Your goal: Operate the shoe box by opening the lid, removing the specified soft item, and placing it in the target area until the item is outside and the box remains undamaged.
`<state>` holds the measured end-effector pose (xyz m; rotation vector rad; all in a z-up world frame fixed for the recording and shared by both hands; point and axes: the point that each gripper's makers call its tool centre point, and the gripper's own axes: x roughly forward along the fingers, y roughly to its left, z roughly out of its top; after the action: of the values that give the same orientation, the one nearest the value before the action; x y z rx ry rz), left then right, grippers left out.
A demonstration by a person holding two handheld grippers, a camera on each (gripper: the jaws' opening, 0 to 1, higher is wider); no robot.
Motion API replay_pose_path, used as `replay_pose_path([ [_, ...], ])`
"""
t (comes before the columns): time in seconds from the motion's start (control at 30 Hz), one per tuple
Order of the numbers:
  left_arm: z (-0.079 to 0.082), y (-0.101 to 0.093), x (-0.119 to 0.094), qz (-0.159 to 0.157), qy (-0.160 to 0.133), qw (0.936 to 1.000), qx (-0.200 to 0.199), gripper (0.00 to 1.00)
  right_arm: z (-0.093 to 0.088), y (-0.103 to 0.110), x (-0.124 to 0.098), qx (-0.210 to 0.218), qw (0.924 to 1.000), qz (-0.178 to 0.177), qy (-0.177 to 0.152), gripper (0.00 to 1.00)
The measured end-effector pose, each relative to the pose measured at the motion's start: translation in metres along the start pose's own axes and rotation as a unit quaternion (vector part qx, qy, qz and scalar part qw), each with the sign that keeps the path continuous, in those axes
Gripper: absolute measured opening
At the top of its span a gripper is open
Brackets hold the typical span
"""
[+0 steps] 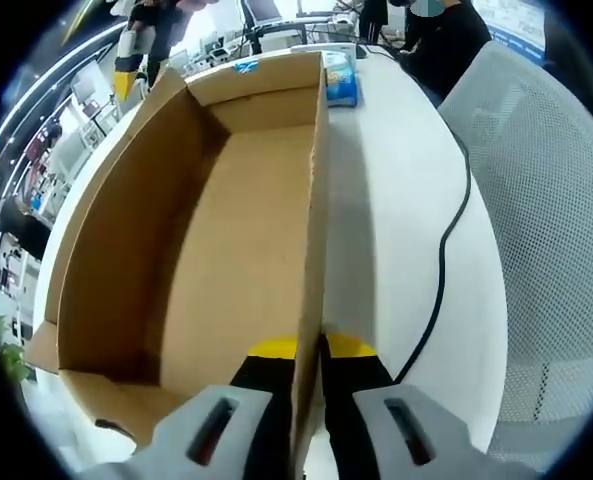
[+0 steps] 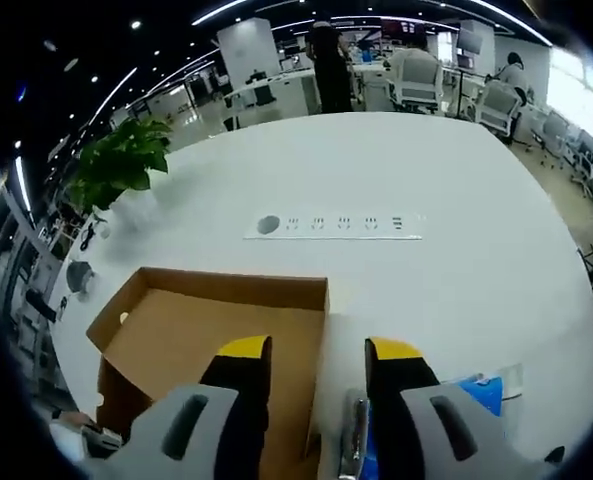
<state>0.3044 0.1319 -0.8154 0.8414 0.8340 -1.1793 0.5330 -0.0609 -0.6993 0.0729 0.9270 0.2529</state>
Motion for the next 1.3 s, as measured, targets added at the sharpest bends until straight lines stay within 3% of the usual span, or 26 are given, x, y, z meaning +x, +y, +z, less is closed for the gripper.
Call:
replay_pose_path([
  [0.33,0.001,0.0,0.0,0.001,-0.003,1.0,0.004,0.06,0.007,-0.007,0.017,-0.002,0.9999,-0.01,0.002,0.3],
  [0.5,0.001,-0.001,0.0,0.0,-0.004,1.0,0.006,0.06,0.017,-0.022,0.043,-0.007,0.9998,-0.017,0.012,0.3],
  [0.87,0.001,-0.001,0.0,0.0,-0.004,1.0,0.005,0.06,0.0,-0.029,0.072,-0.009,0.9987,-0.017,0.046,0.25],
  [1.3,0.001,-0.001,0.0,0.001,-0.002,1.0,0.002,0.06,-0.02,-0.027,0.071,0.007,0.9977,-0.019,0.065,0.0],
])
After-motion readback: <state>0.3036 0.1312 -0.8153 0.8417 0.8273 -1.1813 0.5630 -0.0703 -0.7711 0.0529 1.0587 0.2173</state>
